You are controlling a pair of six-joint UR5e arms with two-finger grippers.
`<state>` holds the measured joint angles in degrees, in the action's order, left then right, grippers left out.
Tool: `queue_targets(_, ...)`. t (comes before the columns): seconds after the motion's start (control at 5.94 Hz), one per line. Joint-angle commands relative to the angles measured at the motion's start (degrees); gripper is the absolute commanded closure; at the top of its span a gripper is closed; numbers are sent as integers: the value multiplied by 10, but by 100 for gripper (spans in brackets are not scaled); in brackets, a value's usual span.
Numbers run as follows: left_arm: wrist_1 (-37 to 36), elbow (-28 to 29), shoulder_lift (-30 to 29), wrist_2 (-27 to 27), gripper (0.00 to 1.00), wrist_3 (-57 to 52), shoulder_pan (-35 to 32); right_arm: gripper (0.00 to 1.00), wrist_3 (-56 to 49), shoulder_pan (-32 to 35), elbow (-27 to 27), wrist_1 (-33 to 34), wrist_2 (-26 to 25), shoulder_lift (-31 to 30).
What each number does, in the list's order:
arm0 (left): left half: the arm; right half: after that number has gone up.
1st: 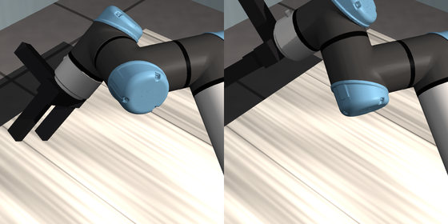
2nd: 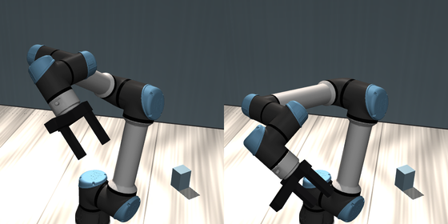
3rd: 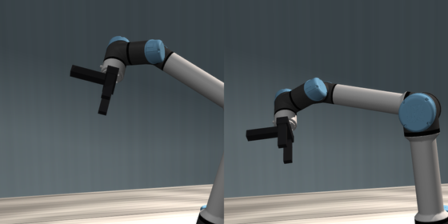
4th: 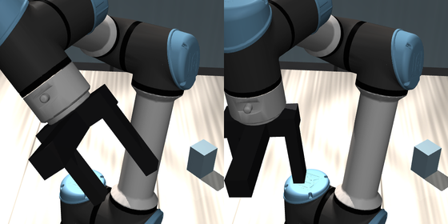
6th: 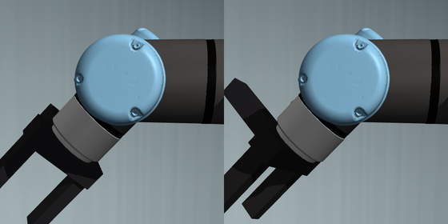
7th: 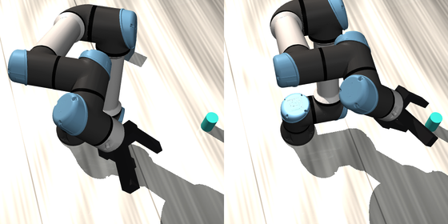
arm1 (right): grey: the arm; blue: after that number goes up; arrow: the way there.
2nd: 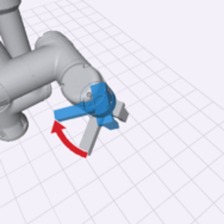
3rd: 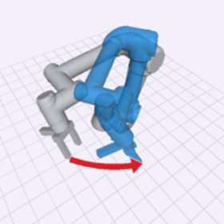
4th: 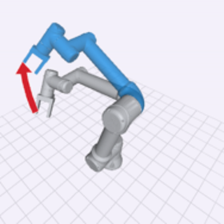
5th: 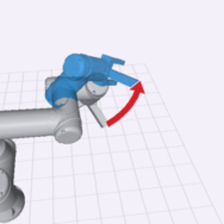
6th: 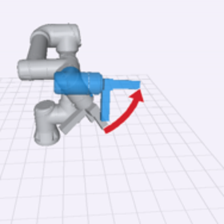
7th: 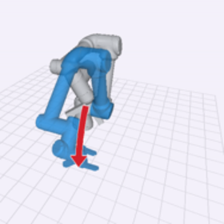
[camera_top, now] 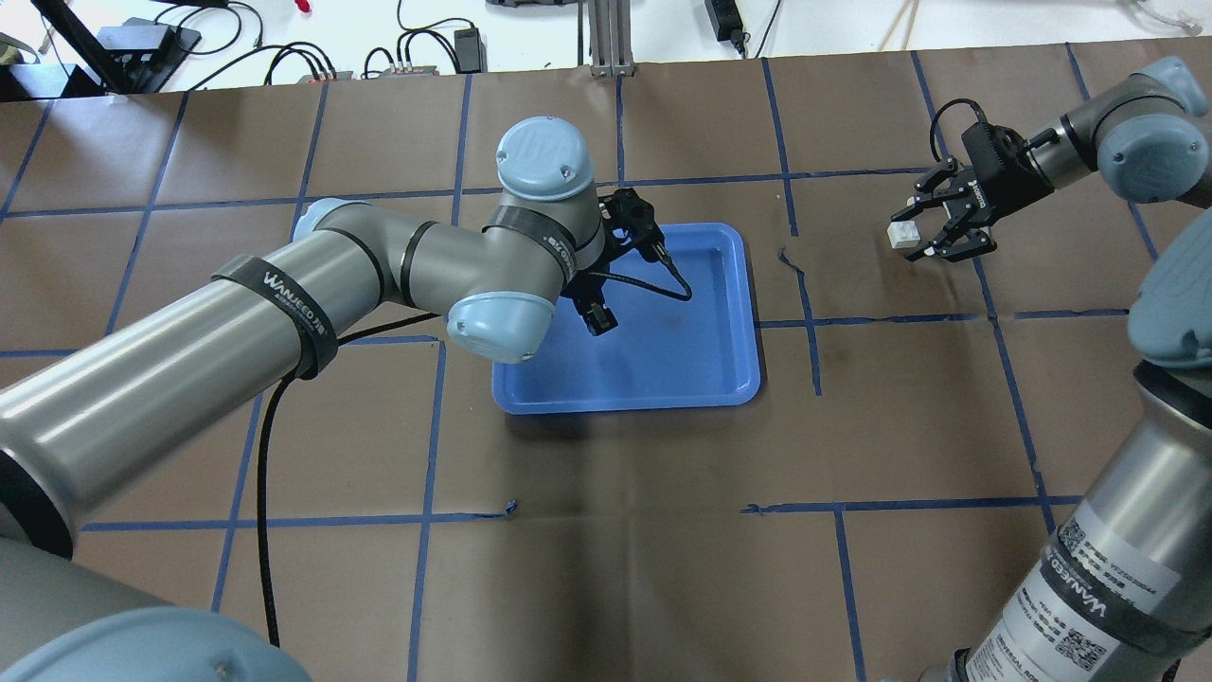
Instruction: Assemble white blocks and place on blue tray
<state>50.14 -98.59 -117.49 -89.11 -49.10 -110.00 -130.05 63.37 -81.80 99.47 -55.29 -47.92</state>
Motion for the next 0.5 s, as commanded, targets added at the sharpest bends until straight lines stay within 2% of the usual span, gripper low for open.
queue_targets(0.0, -23, 11, -26, -3, 81, -115, -8, 63, -8, 0, 2, 0, 0, -2)
queue_targets(0.34, -29, 10, -44, -4, 82, -120, -10, 64, -1, 0, 9, -4, 3, -14)
